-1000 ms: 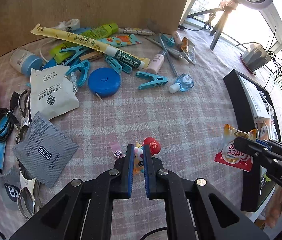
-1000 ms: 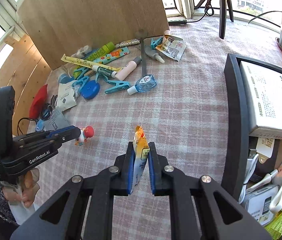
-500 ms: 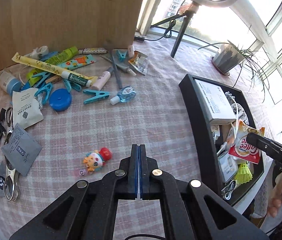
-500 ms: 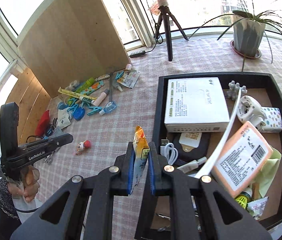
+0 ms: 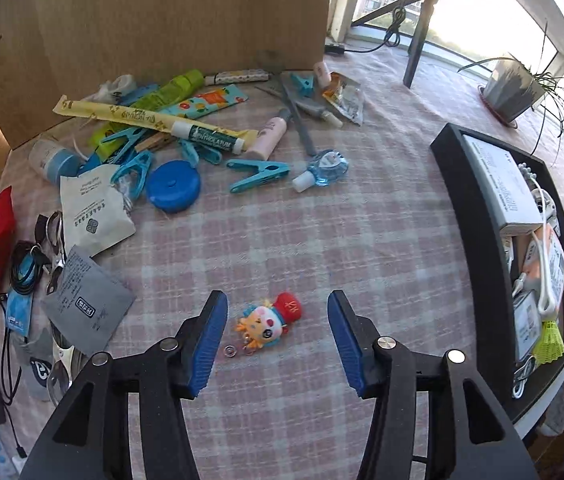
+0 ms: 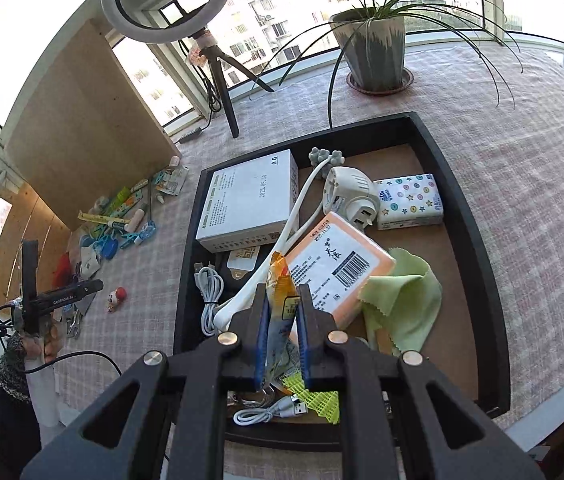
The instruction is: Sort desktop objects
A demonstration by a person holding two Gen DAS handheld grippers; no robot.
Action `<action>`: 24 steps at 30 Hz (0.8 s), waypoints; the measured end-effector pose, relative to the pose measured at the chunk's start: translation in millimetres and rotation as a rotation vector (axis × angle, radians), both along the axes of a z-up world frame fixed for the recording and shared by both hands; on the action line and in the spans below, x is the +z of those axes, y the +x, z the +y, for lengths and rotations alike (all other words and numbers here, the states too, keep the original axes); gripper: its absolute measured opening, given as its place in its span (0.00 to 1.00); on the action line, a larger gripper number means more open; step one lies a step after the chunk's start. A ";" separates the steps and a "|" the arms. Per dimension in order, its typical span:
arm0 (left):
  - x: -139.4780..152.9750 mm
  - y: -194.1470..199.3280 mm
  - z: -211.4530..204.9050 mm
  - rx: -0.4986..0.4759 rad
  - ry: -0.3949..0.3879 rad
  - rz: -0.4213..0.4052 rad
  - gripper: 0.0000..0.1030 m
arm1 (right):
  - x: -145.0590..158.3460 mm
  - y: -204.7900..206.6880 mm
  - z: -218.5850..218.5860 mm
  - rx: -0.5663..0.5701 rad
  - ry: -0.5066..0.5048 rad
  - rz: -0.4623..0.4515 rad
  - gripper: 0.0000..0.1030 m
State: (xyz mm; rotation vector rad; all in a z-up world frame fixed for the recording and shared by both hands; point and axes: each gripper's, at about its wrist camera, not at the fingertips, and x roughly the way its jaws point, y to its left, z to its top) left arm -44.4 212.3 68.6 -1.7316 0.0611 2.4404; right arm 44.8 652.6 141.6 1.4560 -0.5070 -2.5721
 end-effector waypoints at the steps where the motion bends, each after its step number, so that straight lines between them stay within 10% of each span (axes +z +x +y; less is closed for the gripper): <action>1: -6.2 0.5 -3.3 0.001 -0.023 -0.012 0.49 | -1.5 1.1 4.7 -0.008 -0.002 -0.003 0.12; 10: -38.3 0.6 11.3 -0.122 -0.075 -0.044 0.56 | -8.4 9.6 27.1 -0.043 -0.016 -0.025 0.12; 14: -52.4 1.1 14.2 -0.111 -0.083 -0.073 0.32 | -5.4 14.6 34.6 -0.061 -0.027 -0.010 0.12; 24: -29.7 27.3 29.4 -0.047 0.031 -0.035 0.29 | -13.2 27.2 70.4 -0.123 -0.036 -0.021 0.12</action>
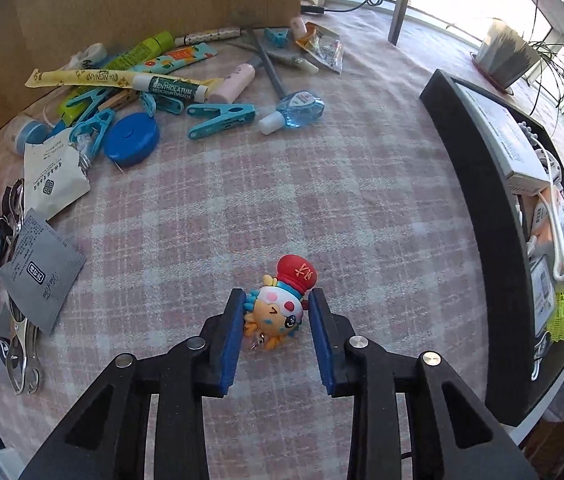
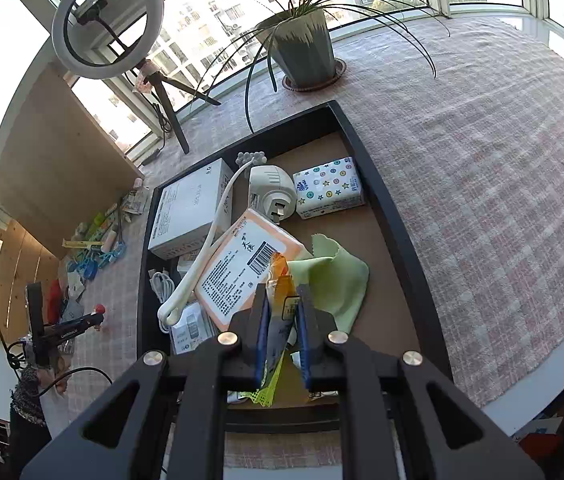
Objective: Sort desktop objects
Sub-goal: 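Carry the doll keychain into the tray with the left gripper while the right gripper releases the packet there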
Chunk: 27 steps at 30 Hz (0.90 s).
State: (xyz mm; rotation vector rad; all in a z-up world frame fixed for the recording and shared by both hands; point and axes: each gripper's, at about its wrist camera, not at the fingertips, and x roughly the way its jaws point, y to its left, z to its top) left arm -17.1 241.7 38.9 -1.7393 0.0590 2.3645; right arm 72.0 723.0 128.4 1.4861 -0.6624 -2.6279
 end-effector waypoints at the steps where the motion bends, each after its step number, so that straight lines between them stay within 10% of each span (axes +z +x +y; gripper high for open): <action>1: 6.1 3.0 7.7 -0.011 0.012 0.011 0.29 | 0.0 0.6 3.6 -0.004 0.002 -0.001 0.12; 14: 89.3 37.9 153.9 -0.273 0.197 0.115 0.29 | 0.2 2.4 25.7 0.009 0.016 -0.006 0.14; 19: 93.0 47.5 189.9 -0.305 0.193 0.102 0.57 | -2.6 0.6 26.4 0.022 0.022 -0.043 0.27; 27: 80.8 50.7 190.0 -0.261 0.177 0.080 0.54 | -7.1 -2.0 20.0 0.038 0.023 -0.055 0.39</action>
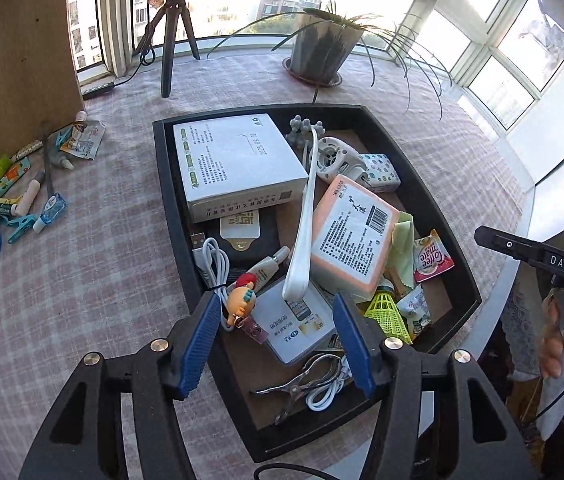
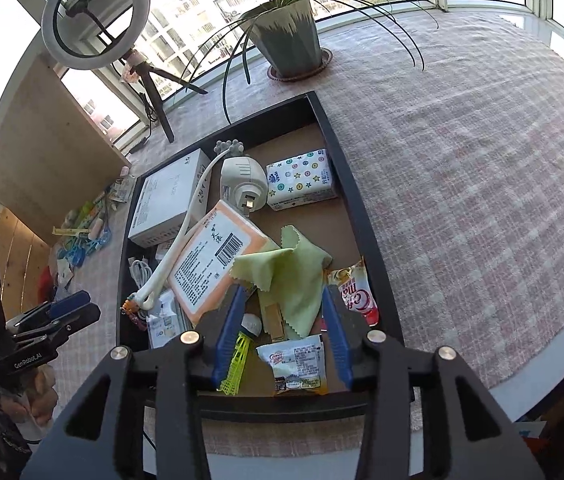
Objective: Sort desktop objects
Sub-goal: 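Carry the doll keychain into the tray with the left gripper while the right gripper releases the packet there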
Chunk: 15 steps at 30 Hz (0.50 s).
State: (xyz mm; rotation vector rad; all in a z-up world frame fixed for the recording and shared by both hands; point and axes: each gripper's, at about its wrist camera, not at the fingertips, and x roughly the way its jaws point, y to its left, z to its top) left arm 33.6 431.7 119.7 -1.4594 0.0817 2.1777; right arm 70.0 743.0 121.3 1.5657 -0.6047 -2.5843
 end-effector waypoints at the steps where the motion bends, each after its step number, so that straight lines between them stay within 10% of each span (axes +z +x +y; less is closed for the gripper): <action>1: -1.7 0.1 -2.8 0.013 -0.007 -0.001 0.53 | -1.7 -1.2 -2.3 0.004 0.000 -0.005 0.39; 15: 7.2 3.4 -79.0 0.158 -0.051 0.049 0.54 | -3.2 -18.6 -79.7 0.113 0.008 -0.016 0.41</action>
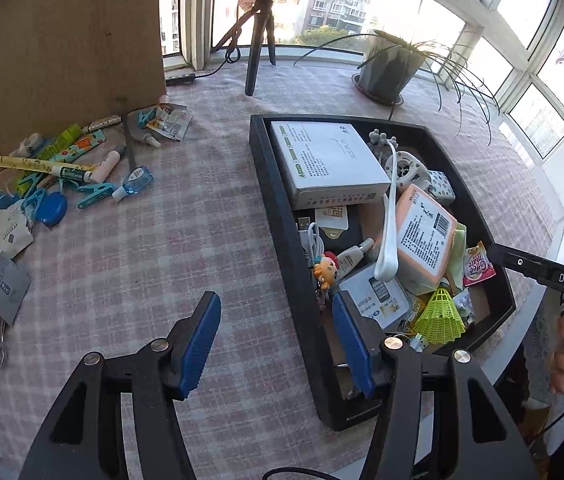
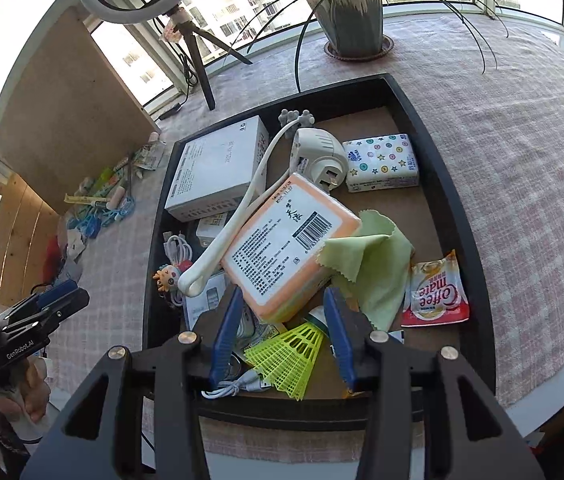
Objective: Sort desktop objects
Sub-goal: 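Carry the doll keychain into the tray with the left gripper while the right gripper releases the packet there, then move both open grippers back over the pile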
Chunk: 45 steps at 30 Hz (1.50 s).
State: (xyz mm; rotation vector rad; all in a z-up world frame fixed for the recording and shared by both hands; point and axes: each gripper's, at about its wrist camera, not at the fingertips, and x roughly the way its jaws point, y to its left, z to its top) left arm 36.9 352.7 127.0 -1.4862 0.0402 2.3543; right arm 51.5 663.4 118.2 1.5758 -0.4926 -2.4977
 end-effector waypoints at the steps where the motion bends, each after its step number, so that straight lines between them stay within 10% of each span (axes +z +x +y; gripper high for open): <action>1: 2.0 0.4 -6.7 0.009 0.000 0.005 0.54 | 1.6 -1.1 -7.3 0.007 -0.002 0.002 0.41; 16: 24.0 3.9 -125.3 0.124 0.031 0.086 0.54 | 27.8 -18.3 -136.2 0.121 0.012 0.047 0.47; 34: -10.8 -31.1 -317.8 0.377 0.076 0.019 0.54 | 48.0 -67.2 -294.0 0.281 0.063 0.077 0.56; 45: -34.1 -85.7 -356.9 0.472 0.127 -0.030 0.54 | 21.7 -136.7 -346.8 0.402 0.110 0.024 0.56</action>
